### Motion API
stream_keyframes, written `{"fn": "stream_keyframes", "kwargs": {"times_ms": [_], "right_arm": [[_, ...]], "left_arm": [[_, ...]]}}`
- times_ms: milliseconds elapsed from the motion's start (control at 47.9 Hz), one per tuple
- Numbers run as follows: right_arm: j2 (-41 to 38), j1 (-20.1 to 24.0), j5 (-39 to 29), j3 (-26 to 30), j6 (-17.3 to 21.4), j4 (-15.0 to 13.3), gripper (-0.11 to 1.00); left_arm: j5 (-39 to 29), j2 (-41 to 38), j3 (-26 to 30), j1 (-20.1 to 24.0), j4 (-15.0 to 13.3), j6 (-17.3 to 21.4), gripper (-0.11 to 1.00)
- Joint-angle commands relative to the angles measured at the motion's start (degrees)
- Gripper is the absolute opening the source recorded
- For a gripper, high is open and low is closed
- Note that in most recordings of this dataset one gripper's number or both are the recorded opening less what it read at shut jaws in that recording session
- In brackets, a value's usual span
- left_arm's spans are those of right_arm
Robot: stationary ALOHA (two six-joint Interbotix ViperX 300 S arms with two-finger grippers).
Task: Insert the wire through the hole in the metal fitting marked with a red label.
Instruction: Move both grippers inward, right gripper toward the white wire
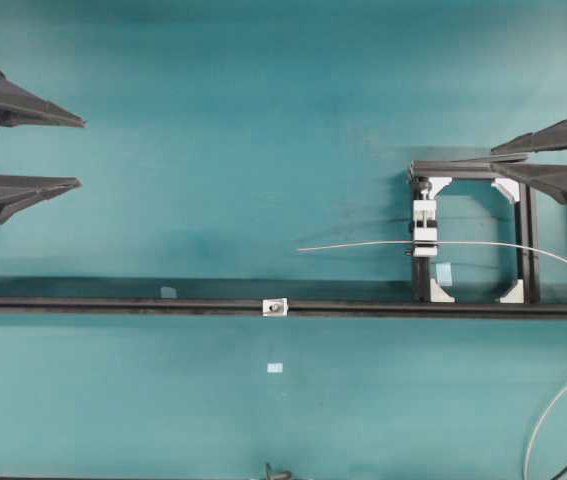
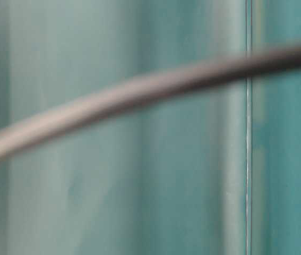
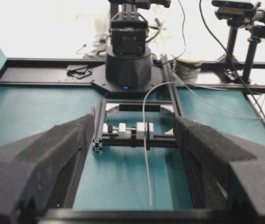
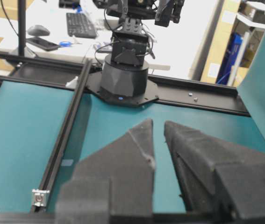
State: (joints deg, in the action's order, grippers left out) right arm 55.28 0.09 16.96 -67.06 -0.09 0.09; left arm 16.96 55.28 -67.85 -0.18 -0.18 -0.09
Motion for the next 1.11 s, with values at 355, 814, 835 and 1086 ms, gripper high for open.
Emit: {"fn": "stream_keyframes", "kwargs": {"times_ms": [355,814,835,1086], "right_arm": [[-2.46,-3.69,-4.66,-0.44,5.8,1.05,-0.03],[-6.15,-3.78,-4.83,1.23,6.5,1.23,0.75],[-6.24,-3.78,-4.92,1.23,6.59,1.23,0.75],[-8.09,-3.78,-5.89,1.23,10.02,1.23,0.75]], "left_arm": [[0.44,-1.49,0.35,2.46,-2.2,0.44,-0.1],[0.44,-9.49,0.88,4.22,-2.2,0.88,0.41],[0.44,-9.58,0.88,4.22,-2.2,0.97,0.47],[1.14,-12.13,0.88,4.22,-2.2,2.2,0.66]]}}
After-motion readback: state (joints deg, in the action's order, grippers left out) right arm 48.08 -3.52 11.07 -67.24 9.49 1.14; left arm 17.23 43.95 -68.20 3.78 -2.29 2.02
